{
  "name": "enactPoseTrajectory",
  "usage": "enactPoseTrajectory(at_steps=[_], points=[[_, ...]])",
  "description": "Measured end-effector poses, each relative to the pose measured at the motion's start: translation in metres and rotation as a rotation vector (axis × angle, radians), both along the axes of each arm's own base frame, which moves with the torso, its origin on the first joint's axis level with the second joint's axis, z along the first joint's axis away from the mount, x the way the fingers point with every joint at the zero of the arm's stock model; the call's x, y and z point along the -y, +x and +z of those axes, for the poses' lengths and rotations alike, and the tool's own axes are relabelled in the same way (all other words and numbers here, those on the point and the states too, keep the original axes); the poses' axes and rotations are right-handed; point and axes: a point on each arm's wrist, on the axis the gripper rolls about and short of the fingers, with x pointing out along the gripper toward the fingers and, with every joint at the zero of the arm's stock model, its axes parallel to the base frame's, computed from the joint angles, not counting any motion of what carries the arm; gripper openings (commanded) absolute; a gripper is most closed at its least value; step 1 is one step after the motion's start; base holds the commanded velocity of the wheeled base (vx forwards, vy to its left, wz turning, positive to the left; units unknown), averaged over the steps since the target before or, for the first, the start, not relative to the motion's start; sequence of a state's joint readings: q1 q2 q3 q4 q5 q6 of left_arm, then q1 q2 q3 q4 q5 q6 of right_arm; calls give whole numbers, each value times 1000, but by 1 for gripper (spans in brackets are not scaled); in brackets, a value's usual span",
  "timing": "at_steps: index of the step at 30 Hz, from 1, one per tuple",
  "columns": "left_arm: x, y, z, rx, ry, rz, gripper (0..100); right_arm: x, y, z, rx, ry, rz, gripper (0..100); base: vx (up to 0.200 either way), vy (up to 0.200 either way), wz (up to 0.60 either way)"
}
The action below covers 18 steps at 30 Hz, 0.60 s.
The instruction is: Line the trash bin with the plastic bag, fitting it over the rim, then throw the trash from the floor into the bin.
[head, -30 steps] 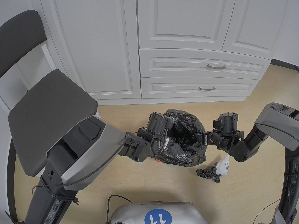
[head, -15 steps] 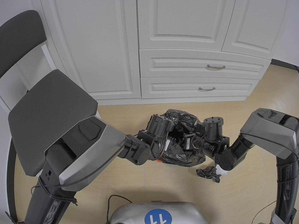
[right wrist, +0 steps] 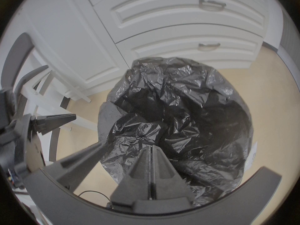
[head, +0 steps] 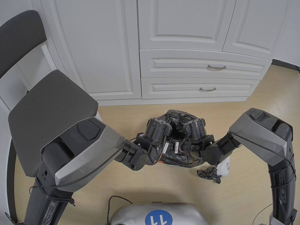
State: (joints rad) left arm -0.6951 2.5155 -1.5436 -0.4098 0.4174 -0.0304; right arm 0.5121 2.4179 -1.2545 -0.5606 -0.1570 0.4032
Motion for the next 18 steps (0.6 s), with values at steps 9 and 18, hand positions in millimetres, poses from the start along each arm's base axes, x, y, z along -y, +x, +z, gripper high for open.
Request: enactPoseTrajectory(at_steps=[9, 18], points=[[-1, -2, -1, -5, 4, 0, 100, 2, 4, -11, -136, -40, -19, 0, 0, 0, 0], [-1, -3, 1, -2, 2, -1, 100, 7, 16, 2, -91, 6, -65, 0, 0, 0, 0]])
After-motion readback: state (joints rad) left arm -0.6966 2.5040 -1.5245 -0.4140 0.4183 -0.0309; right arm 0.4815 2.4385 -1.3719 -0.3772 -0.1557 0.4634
